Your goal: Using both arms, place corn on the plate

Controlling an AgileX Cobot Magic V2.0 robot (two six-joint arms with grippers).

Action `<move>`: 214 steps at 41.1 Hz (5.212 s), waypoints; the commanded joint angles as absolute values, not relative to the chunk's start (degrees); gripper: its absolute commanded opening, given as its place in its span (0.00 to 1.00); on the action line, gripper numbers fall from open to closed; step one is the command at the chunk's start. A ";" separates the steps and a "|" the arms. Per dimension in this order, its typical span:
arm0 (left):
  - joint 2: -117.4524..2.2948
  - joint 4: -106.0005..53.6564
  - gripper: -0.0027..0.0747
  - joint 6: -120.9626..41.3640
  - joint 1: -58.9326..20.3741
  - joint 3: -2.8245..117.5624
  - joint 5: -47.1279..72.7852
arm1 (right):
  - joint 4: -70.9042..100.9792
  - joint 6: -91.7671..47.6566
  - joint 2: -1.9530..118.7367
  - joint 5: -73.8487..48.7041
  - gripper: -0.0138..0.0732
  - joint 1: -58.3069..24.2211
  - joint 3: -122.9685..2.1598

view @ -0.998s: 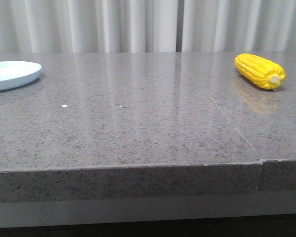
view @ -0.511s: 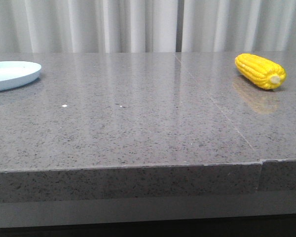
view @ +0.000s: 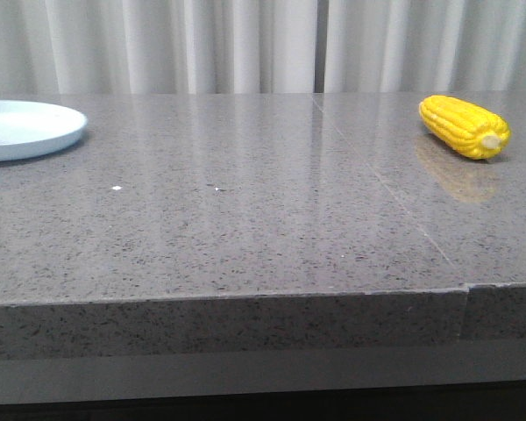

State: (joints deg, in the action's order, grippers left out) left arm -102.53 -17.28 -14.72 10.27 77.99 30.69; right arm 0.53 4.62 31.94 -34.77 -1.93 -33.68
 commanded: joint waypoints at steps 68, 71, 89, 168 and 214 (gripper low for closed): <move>-77.80 -17.70 0.55 -14.72 -25.91 70.39 27.40 | 0.00 4.14 32.44 -30.66 0.77 -1.71 -35.64; -72.94 -13.96 0.55 -14.72 -28.60 66.78 27.28 | 0.00 4.14 32.44 -30.66 0.77 -1.71 -35.64; -47.01 -10.48 0.55 -14.72 -34.79 48.31 28.54 | 0.00 4.14 32.44 -29.65 0.77 -1.71 -35.64; -36.86 -10.44 0.55 -14.72 -34.79 44.92 29.85 | 3.97 3.78 107.11 -44.84 0.45 -3.69 -95.75; -36.86 -10.44 0.55 -14.72 -34.79 44.92 29.85 | 8.39 11.43 103.81 -37.92 0.45 -29.95 -96.45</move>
State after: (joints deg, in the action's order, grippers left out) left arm -36.80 -9.89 -14.82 -34.34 43.47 33.76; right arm 8.32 8.50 105.04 -42.64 -30.39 -94.58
